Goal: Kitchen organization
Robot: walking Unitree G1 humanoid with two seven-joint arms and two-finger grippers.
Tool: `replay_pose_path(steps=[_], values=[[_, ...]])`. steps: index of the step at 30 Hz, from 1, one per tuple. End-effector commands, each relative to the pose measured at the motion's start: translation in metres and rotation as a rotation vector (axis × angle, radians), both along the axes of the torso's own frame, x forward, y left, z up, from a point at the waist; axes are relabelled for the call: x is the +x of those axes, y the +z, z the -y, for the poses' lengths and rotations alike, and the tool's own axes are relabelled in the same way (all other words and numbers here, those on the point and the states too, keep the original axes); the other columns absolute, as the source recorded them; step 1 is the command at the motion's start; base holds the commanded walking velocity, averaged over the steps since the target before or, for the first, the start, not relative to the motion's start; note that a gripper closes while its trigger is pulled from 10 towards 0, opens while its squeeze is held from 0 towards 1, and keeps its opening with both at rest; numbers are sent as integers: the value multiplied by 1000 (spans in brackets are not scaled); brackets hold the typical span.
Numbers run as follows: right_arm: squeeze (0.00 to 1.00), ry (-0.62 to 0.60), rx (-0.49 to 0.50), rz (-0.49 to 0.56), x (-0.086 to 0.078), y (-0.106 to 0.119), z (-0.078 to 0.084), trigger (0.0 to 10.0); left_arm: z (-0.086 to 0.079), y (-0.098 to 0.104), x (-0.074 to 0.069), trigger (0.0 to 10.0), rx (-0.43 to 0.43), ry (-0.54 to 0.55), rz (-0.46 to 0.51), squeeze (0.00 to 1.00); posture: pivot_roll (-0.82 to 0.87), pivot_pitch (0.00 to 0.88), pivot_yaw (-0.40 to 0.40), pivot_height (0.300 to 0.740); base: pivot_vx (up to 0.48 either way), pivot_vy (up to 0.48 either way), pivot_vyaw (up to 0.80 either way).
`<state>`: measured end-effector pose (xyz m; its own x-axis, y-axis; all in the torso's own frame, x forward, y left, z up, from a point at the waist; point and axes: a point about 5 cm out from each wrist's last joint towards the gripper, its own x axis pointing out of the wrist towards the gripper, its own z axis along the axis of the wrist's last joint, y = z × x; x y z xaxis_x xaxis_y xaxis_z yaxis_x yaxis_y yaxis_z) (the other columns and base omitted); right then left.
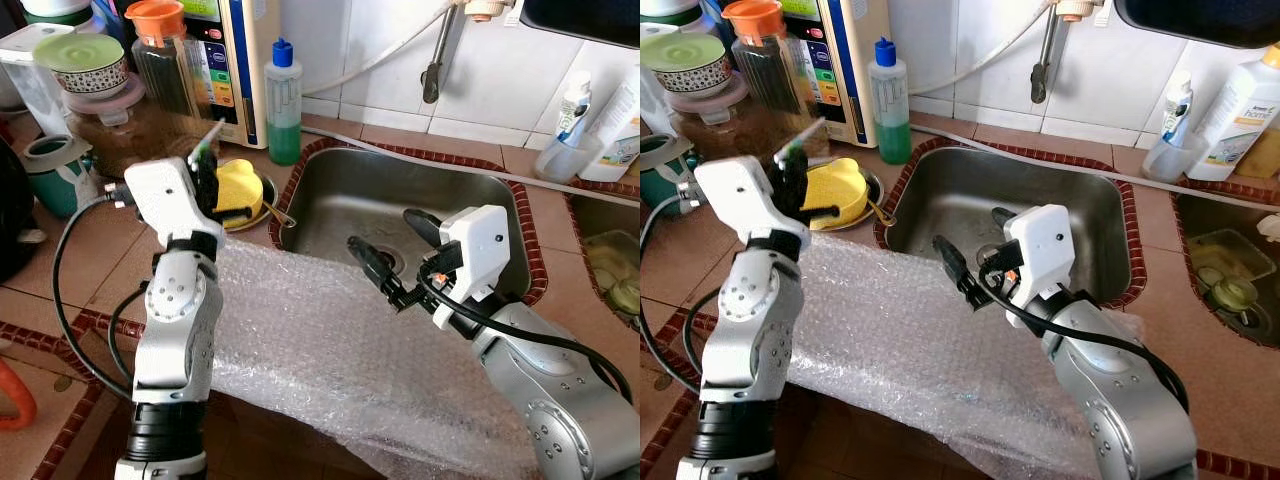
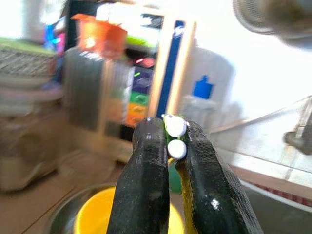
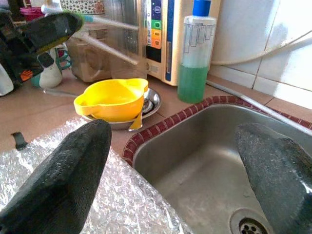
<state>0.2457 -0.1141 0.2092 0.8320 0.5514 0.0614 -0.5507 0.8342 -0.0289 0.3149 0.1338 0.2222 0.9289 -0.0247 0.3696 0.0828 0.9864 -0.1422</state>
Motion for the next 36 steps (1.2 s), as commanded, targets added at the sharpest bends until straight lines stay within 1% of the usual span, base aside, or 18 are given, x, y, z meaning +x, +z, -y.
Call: replay_pose_path(steps=[1,2,5,6,7,8,11,12,14,17,20,21,24,26,28,32,34,36], values=[[0,-23,16,7,4,2,1,10000,14,18,-2,0,29,-82,67,0,-69,88,8,740,0,0,0],[0,-23,16,7,4,2,1,10000,14,18,-2,0,29,-82,67,0,-69,88,8,740,0,0,0],[0,-86,81,2,13,4,5,10000,28,21,1,0,-107,-205,14,0,-56,86,19,740,0,0,0],[0,-95,91,0,14,4,5,10000,31,20,2,3373,-129,-228,-1,0,-56,86,19,740,0,0,0],[0,-120,107,-2,17,5,7,10000,33,17,3,4196,-176,-238,-31,0,-49,89,22,740,0,0,0],[0,-153,131,-3,23,6,9,10000,38,11,5,5882,-284,-279,-96,0,-39,94,27,740,0,0,0],[0,-184,164,-7,28,6,10,10000,46,10,5,6157,-337,-341,-126,0,-31,94,31,740,0,0,0],[0,-201,186,-9,31,6,12,10000,53,10,3,8667,-371,-399,-143,0,-22,94,38,740,0,0,0],[0,-224,229,-19,35,5,14,10000,64,11,0,10000,-429,-504,-175,0,-18,94,42,740,0,0,0],[0,-260,323,-44,44,5,19,10000,74,15,-3,10000,-506,-623,-201,0,-10,91,49,740,0,0,0],[0,-300,505,-111,55,2,24,10000,76,24,-5,10000,-606,-701,-208,0,10,78,57,740,0,0,0],[0,-299,543,-130,57,1,24,10000,76,25,-5,10000,-619,-716,-209,0,10,78,57,740,0,0,0],[0,-302,649,-178,64,-2,25,10000,72,30,-3,10000,-645,-725,-199,0,24,61,50,740,0,0,0],[0,-282,670,-195,66,-3,22,10000,69,31,0,10000,-647,-709,-189,0,24,60,50,740,0,0,0],[0,-245,709,-229,68,-2,15,10000,64,32,3,10000,-685,-685,-187,0,26,54,43,740,0,0,0],[0,-217,722,-248,69,-3,11,10000,64,32,4,10000,-716,-687,-189,0,26,50,30,740,0,0,0],[0,-200,694,-247,69,-3,9,10000,64,32,4,10000,-721,-685,-193,0,28,50,28,740,0,0,0],[0,-128,413,-142,66,-2,3,10000,66,31,4,10000,-697,-674,-203,0,27,49,20,740,0,0,0]])
